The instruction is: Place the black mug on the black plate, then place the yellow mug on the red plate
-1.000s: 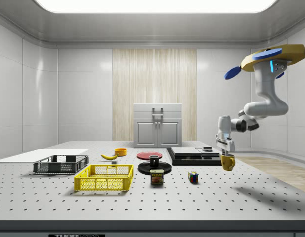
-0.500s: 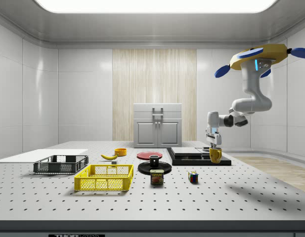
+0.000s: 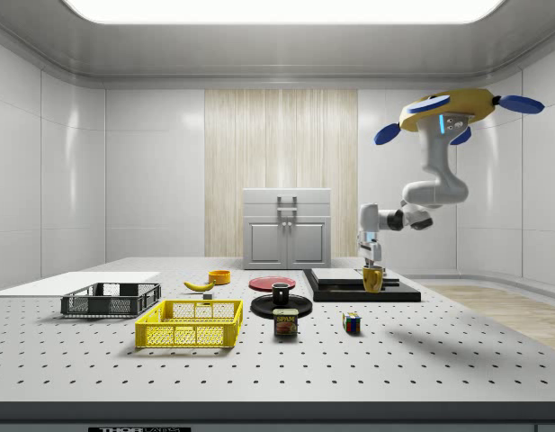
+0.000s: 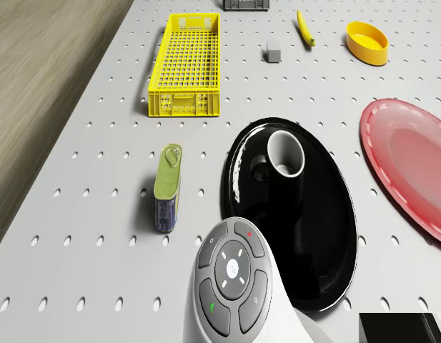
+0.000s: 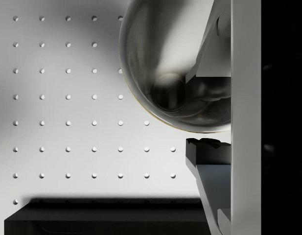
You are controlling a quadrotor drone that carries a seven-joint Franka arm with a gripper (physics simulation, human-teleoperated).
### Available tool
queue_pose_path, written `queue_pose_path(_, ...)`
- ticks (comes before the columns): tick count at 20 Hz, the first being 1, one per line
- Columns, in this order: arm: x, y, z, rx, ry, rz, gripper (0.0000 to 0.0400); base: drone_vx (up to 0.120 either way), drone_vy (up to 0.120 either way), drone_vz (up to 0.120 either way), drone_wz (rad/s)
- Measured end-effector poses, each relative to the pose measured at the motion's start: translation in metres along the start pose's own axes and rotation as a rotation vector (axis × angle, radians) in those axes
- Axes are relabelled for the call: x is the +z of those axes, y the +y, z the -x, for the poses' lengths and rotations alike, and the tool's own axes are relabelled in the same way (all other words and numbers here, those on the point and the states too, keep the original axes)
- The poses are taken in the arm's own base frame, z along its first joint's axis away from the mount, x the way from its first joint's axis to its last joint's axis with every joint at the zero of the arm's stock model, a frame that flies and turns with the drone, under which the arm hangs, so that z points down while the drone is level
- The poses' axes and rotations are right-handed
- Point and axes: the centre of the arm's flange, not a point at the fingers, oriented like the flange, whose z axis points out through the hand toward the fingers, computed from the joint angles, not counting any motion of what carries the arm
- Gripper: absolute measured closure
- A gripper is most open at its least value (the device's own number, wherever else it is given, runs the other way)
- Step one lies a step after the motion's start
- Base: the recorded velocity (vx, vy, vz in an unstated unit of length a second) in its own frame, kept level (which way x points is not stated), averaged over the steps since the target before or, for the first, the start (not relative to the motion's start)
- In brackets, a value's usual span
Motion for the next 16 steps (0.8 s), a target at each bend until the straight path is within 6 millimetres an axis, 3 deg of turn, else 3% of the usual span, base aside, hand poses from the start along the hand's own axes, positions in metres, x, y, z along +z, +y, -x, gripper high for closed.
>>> queue_pose_path(16, 0.0, 0.0, 0.0, 0.0, 0.0, 0.0, 0.029, 0.12, -0.12, 0.0, 0.0)
